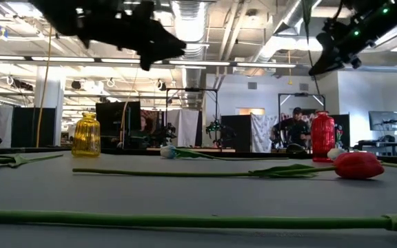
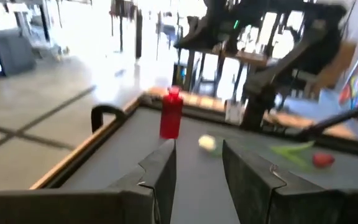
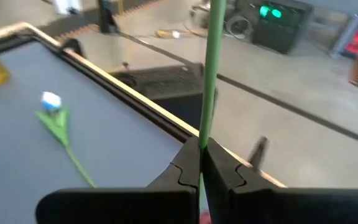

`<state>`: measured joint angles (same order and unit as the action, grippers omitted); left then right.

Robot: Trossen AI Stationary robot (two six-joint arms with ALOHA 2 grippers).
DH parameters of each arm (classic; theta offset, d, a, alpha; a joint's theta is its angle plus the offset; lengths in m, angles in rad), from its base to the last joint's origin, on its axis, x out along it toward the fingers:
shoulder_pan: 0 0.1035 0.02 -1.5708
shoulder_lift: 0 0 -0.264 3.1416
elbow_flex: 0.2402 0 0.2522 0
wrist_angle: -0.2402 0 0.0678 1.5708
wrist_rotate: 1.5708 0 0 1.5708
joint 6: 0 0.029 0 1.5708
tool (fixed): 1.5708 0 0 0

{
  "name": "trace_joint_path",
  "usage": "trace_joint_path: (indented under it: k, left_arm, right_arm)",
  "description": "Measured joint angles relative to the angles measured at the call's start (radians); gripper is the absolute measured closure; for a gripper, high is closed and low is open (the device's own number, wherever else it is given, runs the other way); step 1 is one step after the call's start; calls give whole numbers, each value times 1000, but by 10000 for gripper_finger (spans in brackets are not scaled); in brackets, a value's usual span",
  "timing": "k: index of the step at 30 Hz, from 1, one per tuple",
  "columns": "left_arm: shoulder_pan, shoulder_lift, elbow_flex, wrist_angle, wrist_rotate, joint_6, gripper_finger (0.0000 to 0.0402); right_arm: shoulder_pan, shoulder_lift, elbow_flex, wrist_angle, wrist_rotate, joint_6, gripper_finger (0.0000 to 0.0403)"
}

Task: Sort flowers into vase by color
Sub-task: Put the top black tulip into the red flower vase

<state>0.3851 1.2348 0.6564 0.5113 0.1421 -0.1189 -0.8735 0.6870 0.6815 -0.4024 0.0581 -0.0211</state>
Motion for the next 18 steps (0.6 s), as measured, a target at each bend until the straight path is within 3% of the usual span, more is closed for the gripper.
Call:
trace_joint_path:
  k: [5, 14, 18]
  left_arm:
    - [0, -88, -103, 93, -27, -38, 284]
    - [-6, -125, -118, 74, -35, -50, 284]
    - [-16, -125, -118, 59, -38, -52, 284]
  right_arm:
    - [-11, 14, 0, -13, 21, 14, 371]
    - [-11, 12, -2, -1, 52, 13, 372]
    - [-11, -3, -85, 117, 52, 13, 372]
